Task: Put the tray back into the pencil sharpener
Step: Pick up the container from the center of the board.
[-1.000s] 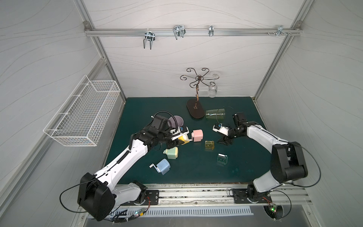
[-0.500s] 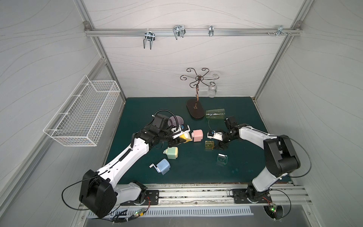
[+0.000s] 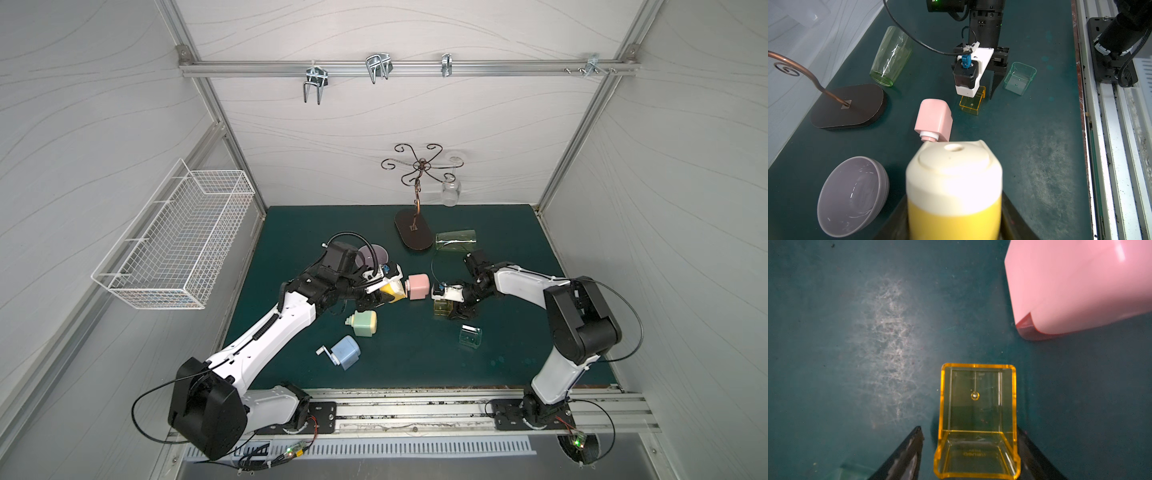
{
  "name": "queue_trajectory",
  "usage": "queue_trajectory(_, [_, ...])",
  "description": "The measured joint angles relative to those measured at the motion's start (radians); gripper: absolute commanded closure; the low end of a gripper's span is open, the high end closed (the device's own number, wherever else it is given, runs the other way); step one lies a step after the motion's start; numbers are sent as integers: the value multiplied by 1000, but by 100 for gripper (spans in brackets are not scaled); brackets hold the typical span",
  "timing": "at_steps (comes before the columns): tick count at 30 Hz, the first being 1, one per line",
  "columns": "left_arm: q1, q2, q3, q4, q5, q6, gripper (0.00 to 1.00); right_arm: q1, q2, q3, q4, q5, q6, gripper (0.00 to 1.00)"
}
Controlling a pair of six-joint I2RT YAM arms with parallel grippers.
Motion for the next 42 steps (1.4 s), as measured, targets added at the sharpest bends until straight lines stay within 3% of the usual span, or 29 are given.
queue_trajectory(8, [0, 0, -6, 0, 0, 0, 83, -10, 0, -10, 17, 3, -5, 30])
queue_trajectory(34, [0, 0, -10, -1, 0, 2, 83, -27, -3, -45, 61, -40, -19, 54])
queue_trajectory(42, [-3, -4, -10, -5, -2, 26, 83, -27, -37, -66, 69, -47, -21, 55])
